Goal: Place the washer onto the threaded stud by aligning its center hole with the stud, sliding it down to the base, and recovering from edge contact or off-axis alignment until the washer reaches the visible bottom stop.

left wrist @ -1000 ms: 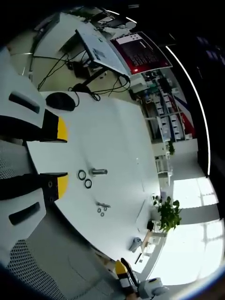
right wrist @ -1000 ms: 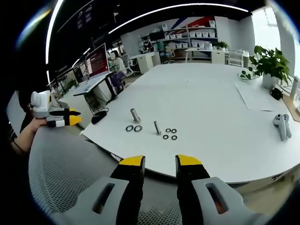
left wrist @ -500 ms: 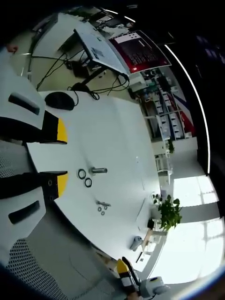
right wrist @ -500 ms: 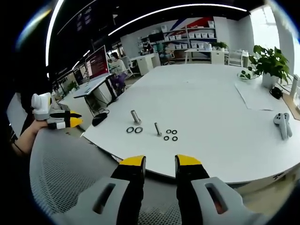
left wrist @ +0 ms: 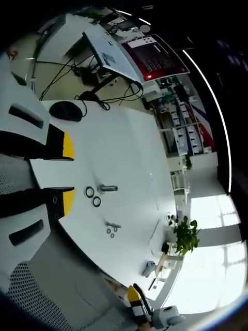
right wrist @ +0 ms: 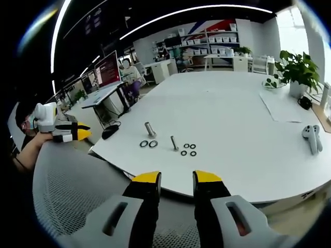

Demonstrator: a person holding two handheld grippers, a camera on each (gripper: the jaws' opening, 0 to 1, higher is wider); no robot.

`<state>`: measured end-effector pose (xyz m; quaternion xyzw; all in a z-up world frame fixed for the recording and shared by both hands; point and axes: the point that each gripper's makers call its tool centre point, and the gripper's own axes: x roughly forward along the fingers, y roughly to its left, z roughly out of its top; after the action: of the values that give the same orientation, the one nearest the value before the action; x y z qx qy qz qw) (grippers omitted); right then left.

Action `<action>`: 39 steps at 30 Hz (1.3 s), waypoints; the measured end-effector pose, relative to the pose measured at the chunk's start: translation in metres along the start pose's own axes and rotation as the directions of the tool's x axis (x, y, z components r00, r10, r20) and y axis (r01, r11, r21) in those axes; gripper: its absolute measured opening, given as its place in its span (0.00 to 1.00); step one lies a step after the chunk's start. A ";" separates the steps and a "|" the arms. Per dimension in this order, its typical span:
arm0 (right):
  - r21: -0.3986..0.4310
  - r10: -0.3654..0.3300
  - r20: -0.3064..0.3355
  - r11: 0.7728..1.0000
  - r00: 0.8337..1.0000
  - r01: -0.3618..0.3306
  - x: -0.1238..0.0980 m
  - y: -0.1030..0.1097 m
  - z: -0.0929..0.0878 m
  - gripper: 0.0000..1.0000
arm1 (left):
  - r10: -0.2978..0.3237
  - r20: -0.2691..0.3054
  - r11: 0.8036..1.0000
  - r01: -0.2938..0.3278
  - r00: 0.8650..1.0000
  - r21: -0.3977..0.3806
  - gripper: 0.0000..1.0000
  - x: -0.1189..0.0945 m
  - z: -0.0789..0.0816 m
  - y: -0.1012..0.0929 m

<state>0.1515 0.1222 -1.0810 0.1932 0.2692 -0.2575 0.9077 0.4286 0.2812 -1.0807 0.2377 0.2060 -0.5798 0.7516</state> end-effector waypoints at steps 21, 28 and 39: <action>-0.101 0.142 0.090 0.986 0.986 -0.133 -0.003 0.023 0.016 0.26 | 0.093 0.023 0.991 -0.090 0.995 -0.098 0.15 -0.006 0.007 0.012; -0.107 0.163 0.129 0.983 0.978 -0.149 -0.004 0.026 0.022 0.26 | 0.082 -0.009 0.994 -0.082 0.997 -0.076 0.15 -0.003 0.001 0.013; -0.119 0.184 0.170 0.979 0.968 -0.165 -0.005 0.028 0.030 0.26 | 0.081 0.039 0.993 -0.077 0.996 -0.091 0.10 -0.004 0.009 0.014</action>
<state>0.1757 0.1310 -1.0488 0.1448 0.1811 -0.1784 0.9562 0.4414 0.2822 -1.0697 0.1993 0.2062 -0.5446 0.7882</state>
